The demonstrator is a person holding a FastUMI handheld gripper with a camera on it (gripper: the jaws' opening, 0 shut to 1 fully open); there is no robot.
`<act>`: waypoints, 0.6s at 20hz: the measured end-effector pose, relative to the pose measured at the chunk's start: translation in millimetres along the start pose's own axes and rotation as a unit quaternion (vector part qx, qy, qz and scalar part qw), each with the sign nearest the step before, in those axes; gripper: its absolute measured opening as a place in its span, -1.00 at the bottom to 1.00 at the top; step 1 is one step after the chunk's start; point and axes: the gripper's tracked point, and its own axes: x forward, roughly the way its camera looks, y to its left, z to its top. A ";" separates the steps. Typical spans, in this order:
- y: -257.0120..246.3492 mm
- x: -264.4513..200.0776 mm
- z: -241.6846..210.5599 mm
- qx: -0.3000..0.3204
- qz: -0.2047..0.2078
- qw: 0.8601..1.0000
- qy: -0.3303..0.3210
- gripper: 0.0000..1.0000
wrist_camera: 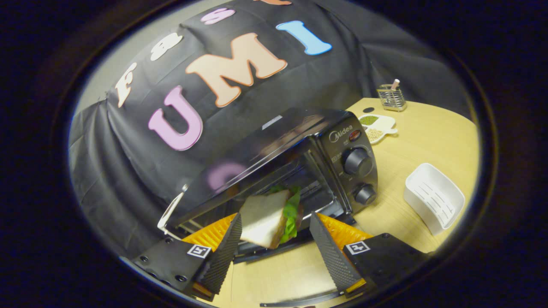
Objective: Open the toaster oven, put the food inside, and close the toaster oven door.
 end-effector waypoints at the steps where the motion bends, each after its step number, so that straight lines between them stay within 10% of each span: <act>1: 0.1 -8.1 -6.4 -0.013 0.005 1.000 0.012 0.96; 12: -47.4 -74.1 -75.1 -0.131 -0.005 0.977 0.167 0.97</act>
